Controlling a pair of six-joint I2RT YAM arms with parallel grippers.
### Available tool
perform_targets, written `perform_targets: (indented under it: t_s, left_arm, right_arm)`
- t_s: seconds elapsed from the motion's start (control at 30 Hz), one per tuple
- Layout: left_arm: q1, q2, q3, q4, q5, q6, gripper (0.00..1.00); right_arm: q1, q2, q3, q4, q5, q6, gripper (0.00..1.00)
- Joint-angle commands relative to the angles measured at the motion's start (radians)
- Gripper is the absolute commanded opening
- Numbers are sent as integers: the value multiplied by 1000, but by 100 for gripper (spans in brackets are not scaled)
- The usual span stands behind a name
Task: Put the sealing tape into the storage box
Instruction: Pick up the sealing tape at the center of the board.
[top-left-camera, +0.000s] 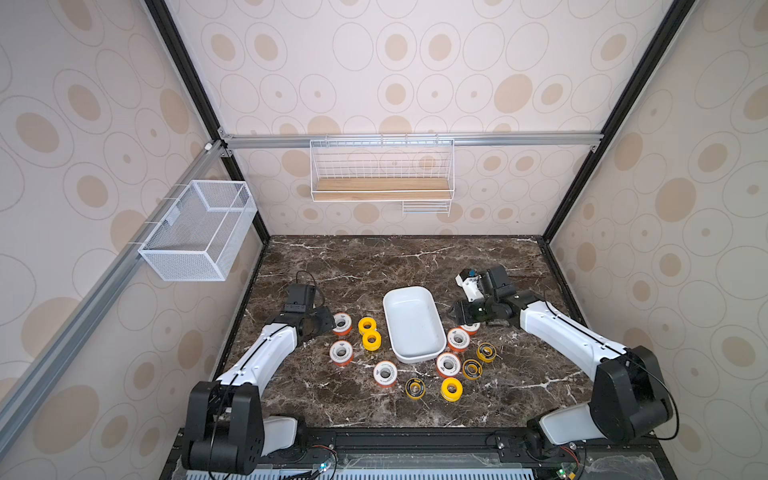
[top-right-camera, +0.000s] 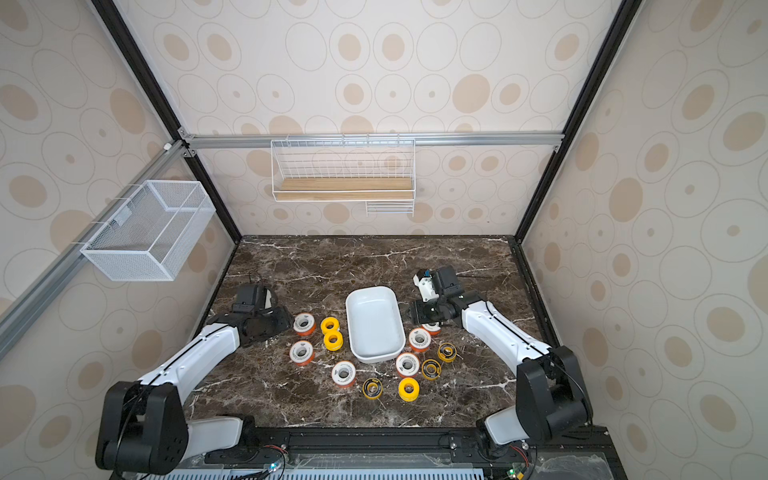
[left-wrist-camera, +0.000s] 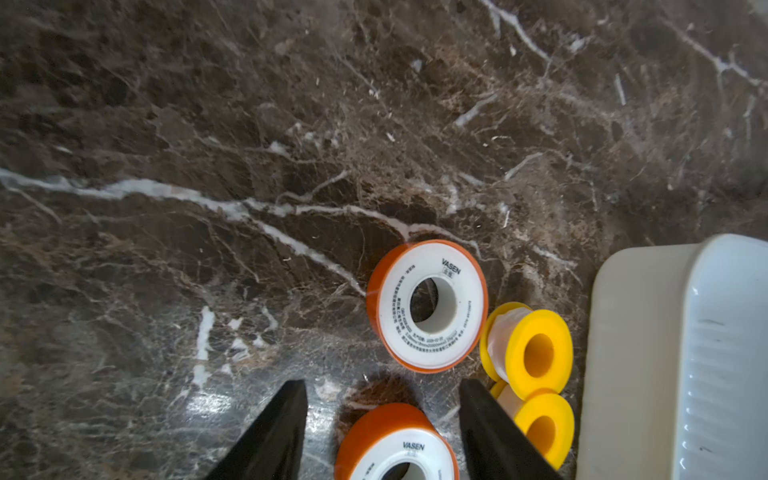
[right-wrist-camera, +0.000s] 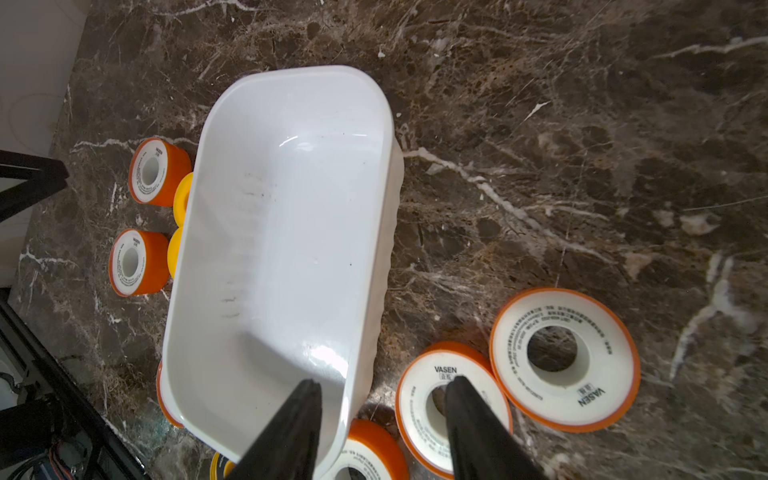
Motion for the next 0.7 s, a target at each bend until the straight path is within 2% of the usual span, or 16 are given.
perform_targets:
  t_s: [0.0, 0.17, 0.33, 0.67]
  left_arm:
    - [-5, 67, 52, 44, 7, 15, 57]
    - [-10, 164, 83, 50, 23, 29, 51]
    - [-16, 201, 90, 58, 26, 40, 49]
    - [-32, 276, 127, 40, -32, 70, 43]
  right_arm:
    - [-2, 13, -16, 1, -15, -10, 54]
    - [-3, 20, -16, -2, -11, -11, 54]
    - [-7, 33, -12, -3, -17, -15, 54]
    - [-8, 67, -12, 9, -46, -7, 54]
